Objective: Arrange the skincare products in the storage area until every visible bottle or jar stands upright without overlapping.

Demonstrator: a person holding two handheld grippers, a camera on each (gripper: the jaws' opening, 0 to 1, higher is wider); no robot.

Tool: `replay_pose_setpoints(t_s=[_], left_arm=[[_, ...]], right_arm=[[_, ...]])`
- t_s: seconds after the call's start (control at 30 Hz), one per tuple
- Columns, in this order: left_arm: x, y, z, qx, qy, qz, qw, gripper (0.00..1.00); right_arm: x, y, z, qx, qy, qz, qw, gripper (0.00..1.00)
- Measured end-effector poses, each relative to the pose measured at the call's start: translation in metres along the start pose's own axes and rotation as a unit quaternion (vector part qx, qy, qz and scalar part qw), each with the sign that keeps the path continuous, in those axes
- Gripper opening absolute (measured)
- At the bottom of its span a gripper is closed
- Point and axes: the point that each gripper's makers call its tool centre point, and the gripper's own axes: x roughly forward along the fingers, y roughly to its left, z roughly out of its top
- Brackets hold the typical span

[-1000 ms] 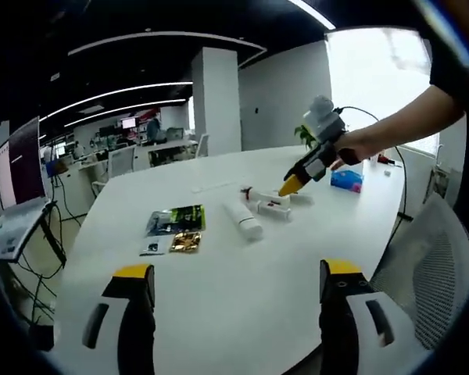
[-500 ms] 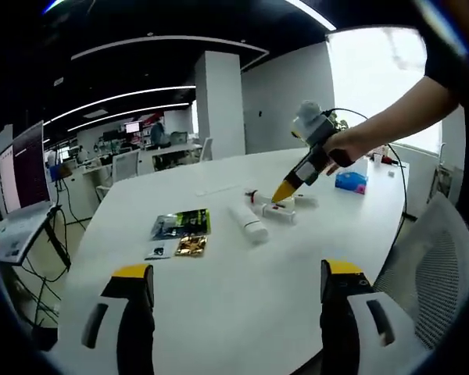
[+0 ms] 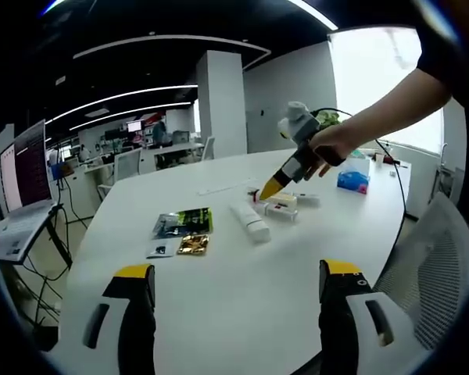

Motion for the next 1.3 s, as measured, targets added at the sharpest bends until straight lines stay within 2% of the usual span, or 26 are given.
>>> replay_pose_setpoints(t_s=[0.13, 0.3, 0.53, 0.7, 0.9, 1.07, 1.3], left_arm=[[0.0, 0.0, 0.0, 0.0, 0.001, 0.0, 1.0, 0.79], [0.0, -0.001, -0.002, 0.001, 0.003, -0.001, 1.0, 0.78], [0.0, -0.005, 0.001, 0.002, 0.006, -0.003, 1.0, 0.78], [0.001, -0.009, 0.004, 0.004, 0.005, -0.011, 0.9999, 0.78], [0.001, -0.009, 0.005, 0.003, 0.006, -0.01, 0.9999, 0.77], [0.001, -0.01, 0.006, 0.003, 0.007, -0.013, 0.9999, 0.77], [0.001, -0.009, 0.004, 0.004, 0.01, -0.012, 0.9999, 0.77]], right_arm=[[0.011, 0.002, -0.005, -0.001, 0.018, 0.002, 0.9998, 0.65], [0.023, 0.003, -0.003, 0.011, 0.028, 0.008, 0.9995, 0.65], [0.036, -0.001, -0.002, 0.058, 0.032, -0.006, 0.9978, 0.64], [0.047, -0.012, -0.001, 0.107, 0.037, -0.012, 0.9935, 0.65], [0.046, -0.019, -0.002, 0.125, 0.039, -0.027, 0.991, 0.63], [0.056, -0.027, -0.004, 0.142, 0.04, -0.033, 0.9886, 0.63], [0.06, -0.032, -0.001, 0.142, 0.037, -0.056, 0.9876, 0.62]])
